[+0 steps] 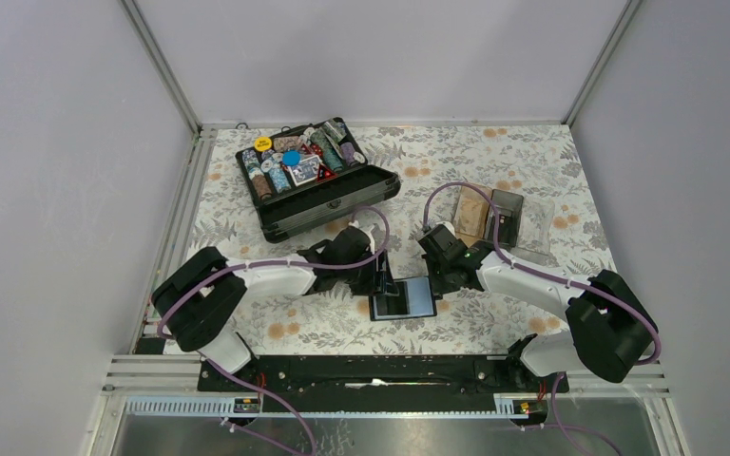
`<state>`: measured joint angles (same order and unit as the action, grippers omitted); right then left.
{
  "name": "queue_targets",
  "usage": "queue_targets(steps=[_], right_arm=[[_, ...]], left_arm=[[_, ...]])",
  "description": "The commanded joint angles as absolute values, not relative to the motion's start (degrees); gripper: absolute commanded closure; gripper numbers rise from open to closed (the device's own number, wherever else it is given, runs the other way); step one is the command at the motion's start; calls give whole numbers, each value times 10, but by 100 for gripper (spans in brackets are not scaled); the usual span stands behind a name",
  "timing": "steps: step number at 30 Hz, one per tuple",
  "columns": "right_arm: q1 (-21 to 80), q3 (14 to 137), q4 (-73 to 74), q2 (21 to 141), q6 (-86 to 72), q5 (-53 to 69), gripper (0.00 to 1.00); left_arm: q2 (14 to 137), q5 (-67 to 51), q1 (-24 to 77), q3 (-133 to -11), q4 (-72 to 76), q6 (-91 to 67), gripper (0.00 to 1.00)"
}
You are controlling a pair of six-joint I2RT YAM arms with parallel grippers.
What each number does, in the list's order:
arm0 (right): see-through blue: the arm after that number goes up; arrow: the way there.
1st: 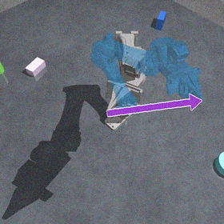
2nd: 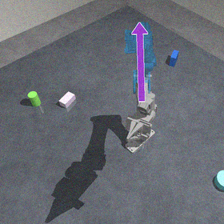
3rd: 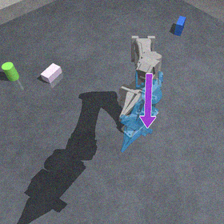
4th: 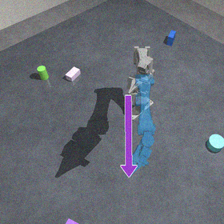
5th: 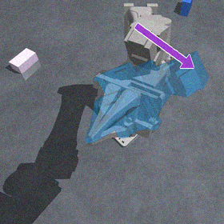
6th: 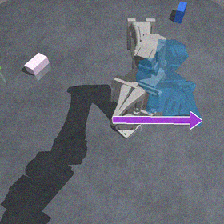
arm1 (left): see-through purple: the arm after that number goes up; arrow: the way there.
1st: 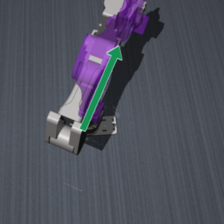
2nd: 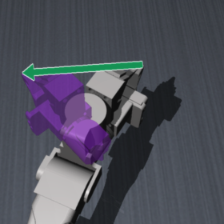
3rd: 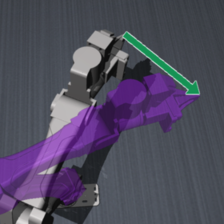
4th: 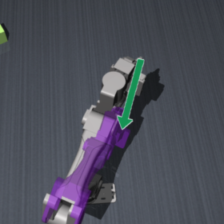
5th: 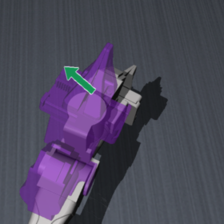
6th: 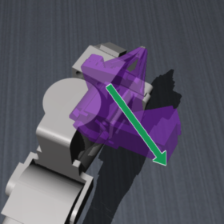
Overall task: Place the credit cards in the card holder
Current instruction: Insert the credit card into the card holder.
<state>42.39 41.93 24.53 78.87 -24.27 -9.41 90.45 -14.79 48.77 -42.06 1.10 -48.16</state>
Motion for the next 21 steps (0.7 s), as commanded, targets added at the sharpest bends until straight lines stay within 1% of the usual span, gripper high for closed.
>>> queue_targets(steps=[1, 21], right_arm=[[429, 422, 245, 787, -247, -96, 100], [428, 418, 242, 790, -250, -89, 100]], left_arm=[[916, -140, 501, -424, -6, -486, 48], [965, -168, 527, -434, 102, -549, 52]])
